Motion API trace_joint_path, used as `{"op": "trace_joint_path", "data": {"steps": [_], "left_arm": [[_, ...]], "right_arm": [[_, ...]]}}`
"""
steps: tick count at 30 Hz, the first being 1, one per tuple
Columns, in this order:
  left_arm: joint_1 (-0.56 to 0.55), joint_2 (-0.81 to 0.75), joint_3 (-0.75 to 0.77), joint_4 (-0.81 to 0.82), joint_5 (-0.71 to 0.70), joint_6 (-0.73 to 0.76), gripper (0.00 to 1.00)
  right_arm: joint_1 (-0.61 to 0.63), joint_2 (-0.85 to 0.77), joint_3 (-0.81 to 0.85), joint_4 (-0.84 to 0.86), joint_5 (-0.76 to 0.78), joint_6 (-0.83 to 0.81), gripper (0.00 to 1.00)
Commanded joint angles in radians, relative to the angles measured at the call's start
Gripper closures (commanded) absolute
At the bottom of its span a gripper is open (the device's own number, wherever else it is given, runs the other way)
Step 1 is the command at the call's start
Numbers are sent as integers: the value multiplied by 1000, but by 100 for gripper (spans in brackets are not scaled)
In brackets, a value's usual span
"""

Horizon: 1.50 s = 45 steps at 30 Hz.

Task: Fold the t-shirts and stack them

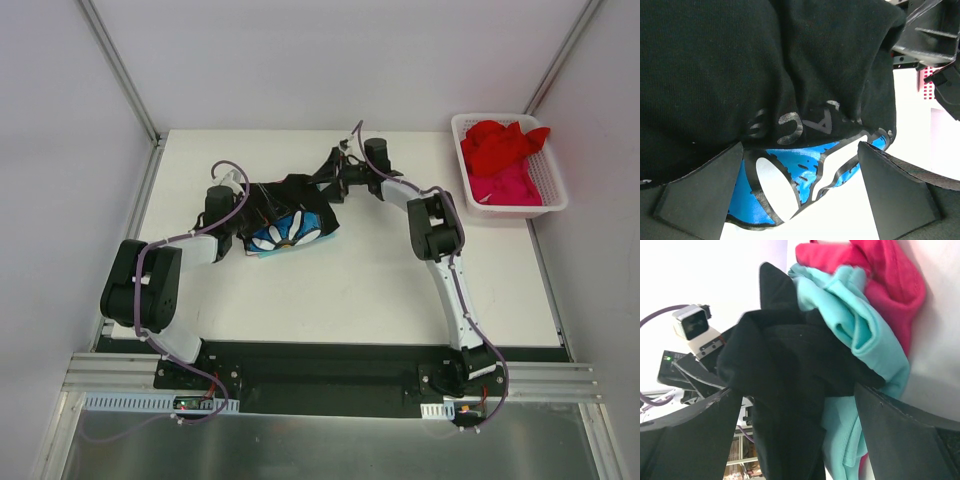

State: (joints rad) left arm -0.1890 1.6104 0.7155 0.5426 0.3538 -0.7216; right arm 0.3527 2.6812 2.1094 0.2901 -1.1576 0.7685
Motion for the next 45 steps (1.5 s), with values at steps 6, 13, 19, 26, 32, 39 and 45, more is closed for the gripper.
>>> {"op": "trace_joint_path", "data": {"steps": [6,13,19,26,32,39,45], "left_arm": [[2,3,-36,52,-10,-6,1],[2,14,-31,57,4,-9,1],[2,13,-24,57,14,-7,1],[2,9,-21,57,20,-13,1],[2,5,-17,57,25,-16,1],[2,0,-16,57,34,-21,1],[2,-1,-16,51,33,-16,1]], "right_arm": [[17,-103,-150,-6,41,-71,4],[14,-148,-72,-159,48,-164,4],[-9,-178,63,-448,117,-419,4],[-11,-207,107,-473,90,-425,7],[6,-213,109,-480,75,-434,20],[38,-135,228,-433,55,-356,27],[52,-116,221,-355,36,-285,37]]}}
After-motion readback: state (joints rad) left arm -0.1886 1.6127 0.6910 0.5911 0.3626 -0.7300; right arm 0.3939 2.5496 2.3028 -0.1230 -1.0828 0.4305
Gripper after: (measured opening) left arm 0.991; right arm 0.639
